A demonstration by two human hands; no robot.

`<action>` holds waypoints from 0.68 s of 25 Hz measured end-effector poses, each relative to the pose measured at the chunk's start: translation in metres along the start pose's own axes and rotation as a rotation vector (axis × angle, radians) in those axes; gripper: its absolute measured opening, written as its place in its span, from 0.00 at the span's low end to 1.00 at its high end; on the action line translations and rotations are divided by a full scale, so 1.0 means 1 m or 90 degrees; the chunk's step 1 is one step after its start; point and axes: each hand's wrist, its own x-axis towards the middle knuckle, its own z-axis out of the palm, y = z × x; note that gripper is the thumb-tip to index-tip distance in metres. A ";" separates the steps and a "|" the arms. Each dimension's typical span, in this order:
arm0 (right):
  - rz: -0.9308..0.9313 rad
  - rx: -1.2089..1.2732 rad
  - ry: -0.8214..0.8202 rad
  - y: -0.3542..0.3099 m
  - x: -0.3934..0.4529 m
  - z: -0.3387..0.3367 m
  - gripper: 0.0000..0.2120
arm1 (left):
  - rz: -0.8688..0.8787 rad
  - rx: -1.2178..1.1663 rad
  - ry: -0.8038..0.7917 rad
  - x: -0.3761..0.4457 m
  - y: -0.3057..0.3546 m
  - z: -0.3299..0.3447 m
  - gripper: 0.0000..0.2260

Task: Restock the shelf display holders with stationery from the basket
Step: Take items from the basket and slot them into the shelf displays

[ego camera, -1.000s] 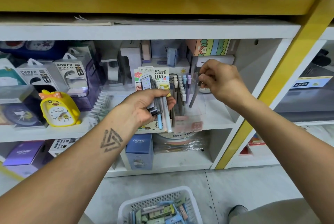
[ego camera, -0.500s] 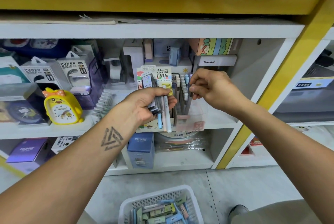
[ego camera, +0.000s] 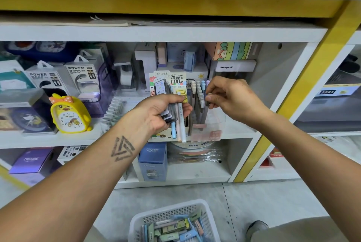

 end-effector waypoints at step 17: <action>0.133 0.113 0.000 -0.030 0.004 0.016 0.12 | 0.030 0.020 -0.068 -0.008 -0.005 0.004 0.02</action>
